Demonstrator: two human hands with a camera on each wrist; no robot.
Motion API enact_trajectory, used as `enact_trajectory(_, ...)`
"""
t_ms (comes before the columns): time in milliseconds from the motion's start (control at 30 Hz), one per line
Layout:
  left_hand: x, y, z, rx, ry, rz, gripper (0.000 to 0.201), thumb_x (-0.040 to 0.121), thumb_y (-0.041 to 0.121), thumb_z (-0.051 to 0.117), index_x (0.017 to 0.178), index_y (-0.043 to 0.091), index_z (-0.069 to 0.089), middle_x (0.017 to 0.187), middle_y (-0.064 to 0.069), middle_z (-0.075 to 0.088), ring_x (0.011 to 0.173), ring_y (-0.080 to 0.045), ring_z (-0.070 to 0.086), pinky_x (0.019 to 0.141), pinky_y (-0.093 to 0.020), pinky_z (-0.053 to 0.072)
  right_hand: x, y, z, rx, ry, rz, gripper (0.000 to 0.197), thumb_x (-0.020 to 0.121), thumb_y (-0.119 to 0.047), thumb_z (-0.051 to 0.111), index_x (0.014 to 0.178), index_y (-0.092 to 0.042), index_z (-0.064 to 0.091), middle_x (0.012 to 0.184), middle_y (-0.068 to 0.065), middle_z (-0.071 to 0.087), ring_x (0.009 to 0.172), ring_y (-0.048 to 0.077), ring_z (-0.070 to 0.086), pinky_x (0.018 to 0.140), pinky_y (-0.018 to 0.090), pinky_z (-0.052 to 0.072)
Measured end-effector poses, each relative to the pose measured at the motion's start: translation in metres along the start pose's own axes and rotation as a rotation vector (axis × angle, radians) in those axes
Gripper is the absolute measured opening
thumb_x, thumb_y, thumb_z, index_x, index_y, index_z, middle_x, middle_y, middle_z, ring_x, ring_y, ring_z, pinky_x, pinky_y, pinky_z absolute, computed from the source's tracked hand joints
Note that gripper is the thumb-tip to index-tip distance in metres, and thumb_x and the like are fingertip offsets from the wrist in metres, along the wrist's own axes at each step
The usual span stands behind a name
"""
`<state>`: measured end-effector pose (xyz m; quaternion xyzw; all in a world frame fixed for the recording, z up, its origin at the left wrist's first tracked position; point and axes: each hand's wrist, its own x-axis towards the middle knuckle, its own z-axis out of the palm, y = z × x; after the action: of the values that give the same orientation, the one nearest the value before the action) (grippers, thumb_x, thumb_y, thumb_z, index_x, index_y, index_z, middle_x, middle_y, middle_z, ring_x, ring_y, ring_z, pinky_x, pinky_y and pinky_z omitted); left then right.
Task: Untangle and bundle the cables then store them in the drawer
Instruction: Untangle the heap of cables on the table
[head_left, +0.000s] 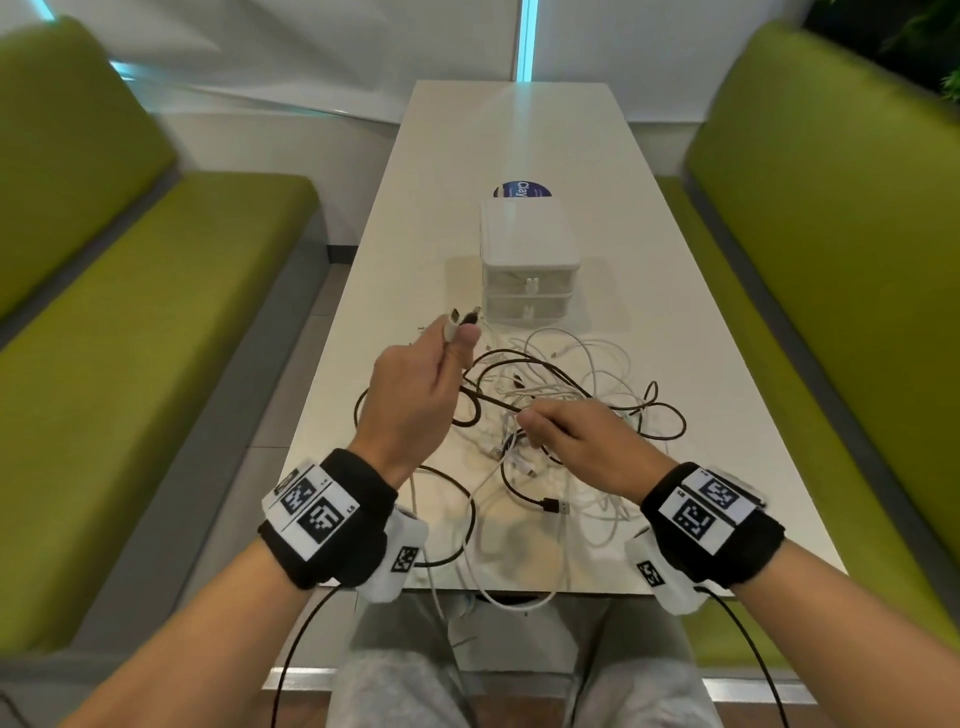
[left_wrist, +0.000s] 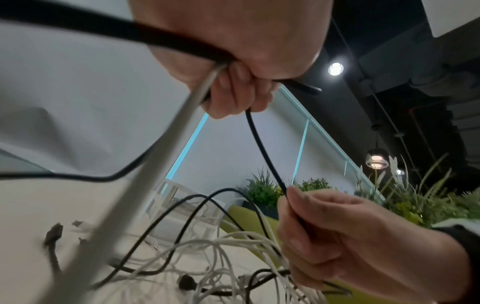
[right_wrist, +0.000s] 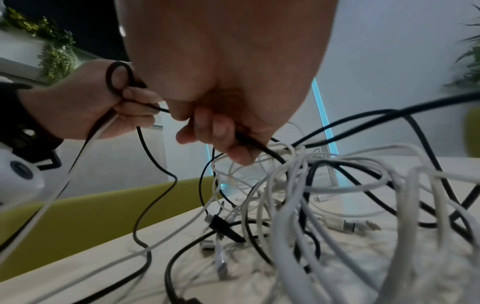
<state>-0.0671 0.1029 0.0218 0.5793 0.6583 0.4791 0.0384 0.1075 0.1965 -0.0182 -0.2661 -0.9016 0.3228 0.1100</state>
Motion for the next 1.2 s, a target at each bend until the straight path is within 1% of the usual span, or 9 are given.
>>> enact_trajectory(100,0.003,0.007,-0.013,-0.096,0.103,0.016,0.046,0.098,0.048,0.029,0.076,0.014,0.051,0.056,-0.011,0.051,0.048,-0.023,0.046,0.045,-0.043,0.039,0.0,-0.002,-0.002,0.001,0.054,-0.029,0.039,0.099,-0.041,0.042,0.071,-0.017,0.053,0.062,-0.007,0.052,0.061,0.003,0.049,0.057,0.016,0.035)
enact_trajectory(200,0.014,0.012,-0.026,-0.224,0.243,0.028,0.038,0.097,0.047,0.031,0.076,0.022,0.049,0.057,0.005,0.048,0.048,-0.008,0.044,0.045,-0.025,0.036,-0.001,-0.005,-0.004,0.022,0.116,-0.021,0.048,0.095,-0.053,0.036,0.069,-0.015,0.051,0.061,-0.001,0.054,0.057,0.01,0.048,0.058,0.026,0.038)
enact_trajectory(333,0.021,0.019,-0.036,-0.189,0.321,0.11,0.041,0.098,0.046,0.031,0.079,0.016,0.049,0.058,0.01,0.047,0.047,-0.009,0.045,0.045,-0.026,0.036,-0.002,-0.021,-0.01,0.148,0.235,-0.015,0.046,0.099,-0.041,0.044,0.061,-0.017,0.052,0.05,-0.011,0.046,0.05,0.006,0.043,0.053,0.019,0.033)
enact_trajectory(467,0.015,0.02,-0.027,0.034,0.149,0.161,0.041,0.098,0.045,0.028,0.078,0.017,0.05,0.059,0.008,0.047,0.049,-0.01,0.046,0.046,-0.022,0.035,-0.01,-0.038,-0.015,0.282,0.271,-0.047,0.044,0.1,-0.032,0.046,0.059,-0.02,0.057,0.048,-0.016,0.048,0.048,0.004,0.045,0.052,0.013,0.031)
enact_trajectory(633,-0.001,0.014,0.002,0.047,-0.071,0.152,0.044,0.1,0.046,0.032,0.093,0.013,0.061,0.091,0.003,0.067,0.071,-0.012,0.061,0.064,-0.024,0.047,-0.016,-0.043,-0.003,0.114,0.144,-0.118,0.029,0.089,-0.038,0.051,0.062,-0.029,0.049,0.051,-0.009,0.048,0.05,0.008,0.045,0.052,0.021,0.032)
enact_trajectory(700,-0.007,0.012,0.01,0.098,-0.183,0.127,0.043,0.097,0.05,0.03,0.091,0.019,0.06,0.072,0.005,0.068,0.059,-0.011,0.059,0.058,-0.025,0.041,-0.018,-0.039,-0.004,0.208,0.148,-0.122,0.022,0.086,-0.032,0.052,0.067,-0.022,0.056,0.055,-0.005,0.051,0.051,0.007,0.044,0.052,0.022,0.033)
enact_trajectory(800,-0.012,0.014,0.015,0.156,-0.226,0.156,0.028,0.099,0.044,0.038,0.079,0.027,0.045,0.048,0.017,0.041,0.043,-0.001,0.043,0.049,-0.017,0.028,-0.019,-0.035,-0.006,0.281,0.186,-0.117,0.019,0.084,-0.03,0.054,0.074,-0.017,0.062,0.059,0.001,0.057,0.053,0.007,0.046,0.054,0.023,0.036)
enact_trajectory(967,0.002,0.019,-0.003,0.04,-0.022,0.149,0.026,0.1,0.029,0.047,0.087,0.013,0.062,0.052,0.027,0.05,0.042,0.0,0.043,0.043,-0.011,0.026,-0.019,-0.017,0.004,0.335,0.153,-0.015,0.035,0.094,-0.031,0.056,0.063,-0.019,0.046,0.056,-0.008,0.042,0.054,0.006,0.038,0.056,0.022,0.031)
enact_trajectory(1200,0.023,0.058,-0.038,-0.375,0.323,0.123,0.032,0.095,0.042,0.039,0.082,0.018,0.057,0.052,0.002,0.044,0.041,-0.02,0.036,0.039,-0.029,0.031,-0.003,-0.006,0.009,0.249,0.091,0.045,0.05,0.096,-0.057,0.035,0.06,-0.023,0.044,0.05,-0.016,0.046,0.051,0.002,0.043,0.056,0.021,0.032)
